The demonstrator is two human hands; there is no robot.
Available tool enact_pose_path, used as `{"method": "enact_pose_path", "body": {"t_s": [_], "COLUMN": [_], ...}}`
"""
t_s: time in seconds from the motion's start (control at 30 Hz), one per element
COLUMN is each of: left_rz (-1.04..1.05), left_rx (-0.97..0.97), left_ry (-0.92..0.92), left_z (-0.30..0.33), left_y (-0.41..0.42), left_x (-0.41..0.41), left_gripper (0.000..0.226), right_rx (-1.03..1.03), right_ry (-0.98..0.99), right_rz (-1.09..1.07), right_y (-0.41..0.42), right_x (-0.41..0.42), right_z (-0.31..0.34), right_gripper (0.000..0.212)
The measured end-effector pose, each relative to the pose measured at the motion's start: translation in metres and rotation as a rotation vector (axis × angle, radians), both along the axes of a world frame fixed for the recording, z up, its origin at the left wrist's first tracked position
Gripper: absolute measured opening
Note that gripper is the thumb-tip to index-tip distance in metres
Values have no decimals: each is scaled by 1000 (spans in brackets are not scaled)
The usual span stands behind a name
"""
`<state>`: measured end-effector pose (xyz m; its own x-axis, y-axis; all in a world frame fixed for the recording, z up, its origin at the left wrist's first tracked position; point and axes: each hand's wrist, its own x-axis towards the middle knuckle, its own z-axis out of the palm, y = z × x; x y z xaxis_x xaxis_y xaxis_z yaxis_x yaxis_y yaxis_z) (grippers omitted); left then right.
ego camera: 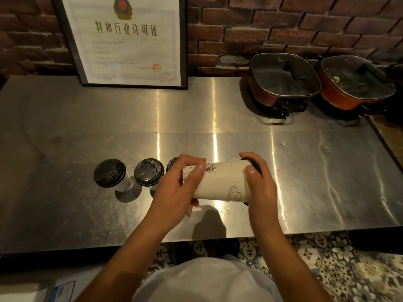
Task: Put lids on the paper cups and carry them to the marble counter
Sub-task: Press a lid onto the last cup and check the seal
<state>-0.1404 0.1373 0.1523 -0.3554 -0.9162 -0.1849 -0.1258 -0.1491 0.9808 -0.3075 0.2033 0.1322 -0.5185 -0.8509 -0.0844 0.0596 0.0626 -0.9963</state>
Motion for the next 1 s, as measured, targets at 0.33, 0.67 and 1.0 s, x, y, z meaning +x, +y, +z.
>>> {"method": "enact_pose_path", "body": {"t_s": [0.33, 0.67, 1.0], "left_rz": [-32, 112, 198], "left_rx": [-13, -333, 252], "left_ry": [-46, -203, 130], "left_z": [-9, -17, -6], "left_y": [5, 14, 10], "left_x": [-1, -8, -4], "left_gripper": [37, 17, 36], "right_rx": [222, 303, 81], "right_ry": [-214, -358, -75], "right_rz": [84, 27, 86], "right_y": [-10, -17, -13], "right_x": [-9, -4, 4], "right_z": [7, 11, 15], "right_gripper": [45, 34, 44]}}
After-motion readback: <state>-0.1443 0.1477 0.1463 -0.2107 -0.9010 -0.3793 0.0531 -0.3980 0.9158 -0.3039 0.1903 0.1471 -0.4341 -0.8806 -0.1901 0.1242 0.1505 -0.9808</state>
